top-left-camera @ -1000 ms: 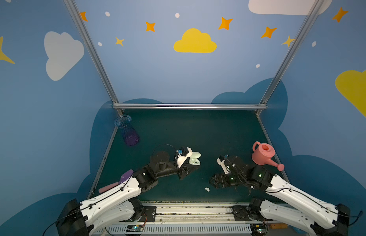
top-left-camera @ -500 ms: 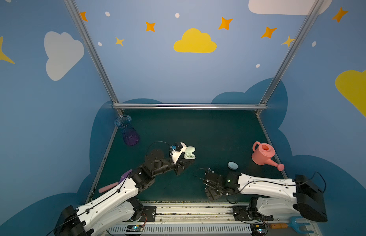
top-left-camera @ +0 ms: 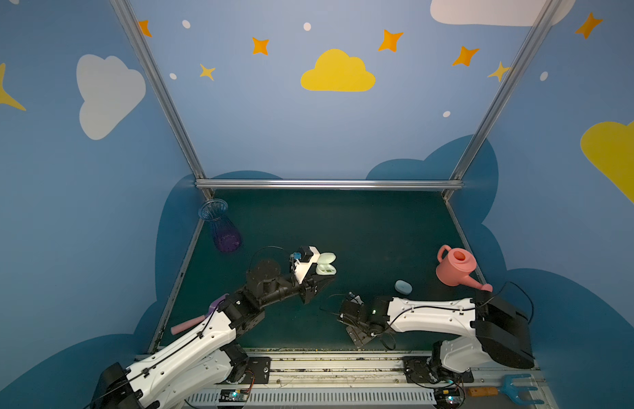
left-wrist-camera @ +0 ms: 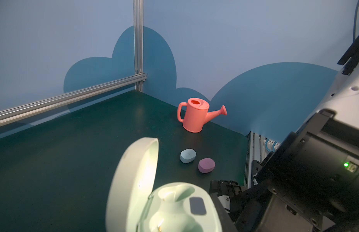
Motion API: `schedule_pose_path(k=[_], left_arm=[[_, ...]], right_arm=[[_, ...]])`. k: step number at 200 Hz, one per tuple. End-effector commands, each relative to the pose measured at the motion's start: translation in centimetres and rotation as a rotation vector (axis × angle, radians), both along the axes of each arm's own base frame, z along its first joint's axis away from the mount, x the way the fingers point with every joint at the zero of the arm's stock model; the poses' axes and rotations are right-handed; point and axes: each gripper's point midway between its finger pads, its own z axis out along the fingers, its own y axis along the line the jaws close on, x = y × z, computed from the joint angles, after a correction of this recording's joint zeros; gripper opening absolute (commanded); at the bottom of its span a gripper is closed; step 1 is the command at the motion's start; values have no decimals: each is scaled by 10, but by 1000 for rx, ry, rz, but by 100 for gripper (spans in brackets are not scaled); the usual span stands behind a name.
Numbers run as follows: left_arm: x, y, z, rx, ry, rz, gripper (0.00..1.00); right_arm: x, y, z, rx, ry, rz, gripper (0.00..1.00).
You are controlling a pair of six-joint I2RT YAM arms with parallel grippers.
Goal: Insert wireless bluetooth earbuds into charging case
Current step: Rotate the wireless bluetooth earbud at the bottom-center of the table.
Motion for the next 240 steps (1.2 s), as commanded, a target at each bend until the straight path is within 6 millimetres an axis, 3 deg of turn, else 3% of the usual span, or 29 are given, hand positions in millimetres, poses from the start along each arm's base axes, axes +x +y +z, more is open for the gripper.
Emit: schedule_pose_path(k=[1, 65, 154, 240], left_arm=[[1, 2, 5, -9, -14, 6, 3], [3, 2, 4, -12, -16, 14, 3], [3, 2, 4, -19, -7, 10, 3], [3, 2, 5, -19, -11, 13, 3]], right_arm=[[-2, -17, 0, -76, 22, -44, 95], [-2, -42, -1, -139, 34, -150, 95], [20, -48, -5, -122, 9, -227, 95], [48, -41, -2, -118, -27, -250, 96]])
